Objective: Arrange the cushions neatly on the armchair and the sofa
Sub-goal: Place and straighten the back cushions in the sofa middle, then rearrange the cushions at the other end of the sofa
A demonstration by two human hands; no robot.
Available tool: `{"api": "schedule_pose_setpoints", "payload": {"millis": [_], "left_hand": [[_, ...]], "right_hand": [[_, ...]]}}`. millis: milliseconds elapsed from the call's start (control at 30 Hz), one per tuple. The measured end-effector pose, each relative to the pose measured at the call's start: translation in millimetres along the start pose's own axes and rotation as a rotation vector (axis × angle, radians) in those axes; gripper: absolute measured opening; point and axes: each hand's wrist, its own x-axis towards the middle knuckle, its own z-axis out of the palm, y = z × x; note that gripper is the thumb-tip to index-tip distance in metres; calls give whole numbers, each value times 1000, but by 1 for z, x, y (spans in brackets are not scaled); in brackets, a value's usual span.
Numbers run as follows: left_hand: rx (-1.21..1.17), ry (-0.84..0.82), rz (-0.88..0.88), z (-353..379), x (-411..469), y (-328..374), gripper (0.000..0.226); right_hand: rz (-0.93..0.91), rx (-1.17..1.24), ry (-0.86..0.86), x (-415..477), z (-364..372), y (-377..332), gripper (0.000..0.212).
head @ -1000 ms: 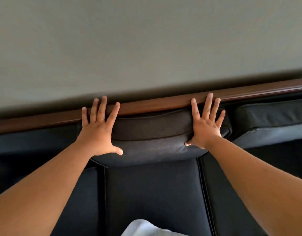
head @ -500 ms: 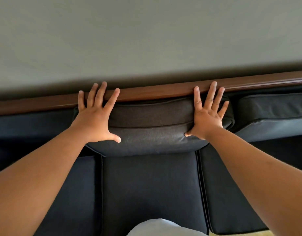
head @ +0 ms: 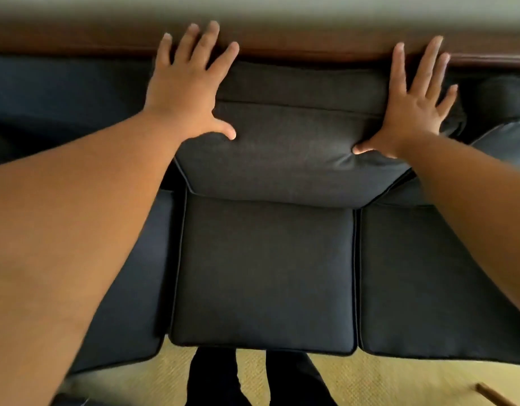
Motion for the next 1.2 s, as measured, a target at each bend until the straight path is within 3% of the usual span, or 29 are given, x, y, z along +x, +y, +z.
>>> {"api": "schedule_pose_setpoints", "payload": {"millis": [100, 167, 267, 367, 533, 667, 833, 1067, 1200], "left_hand": [[-162, 195, -239, 22, -78, 29, 101], [-358, 121, -267, 53, -151, 57, 85], [-419, -159, -230, 112, -286, 72, 76], [-455, -355, -393, 162, -413, 37, 76], [-347, -403, -636, 188, -525, -92, 84], [-393, -350, -778, 186, -549, -194, 84], [-741, -560, -791, 210, -563, -275, 69], [-936, -562, -818, 235, -543, -278, 69], [-1413, -494, -1171, 233, -520, -281, 73]], "right_hand": [[-11, 98, 145, -40, 8, -5, 139], [8, 228, 183, -85, 25, -17, 125], [17, 472, -106, -161, 55, -60, 112], [-121, 539, -424, -228, 79, -125, 104], [-305, 451, -787, -295, 123, -256, 82], [-340, 367, -893, -321, 137, -368, 69], [-357, 381, -932, -348, 129, -484, 56], [-224, 447, -988, -367, 130, -541, 43], [-142, 442, -940, -372, 136, -547, 43]]}}
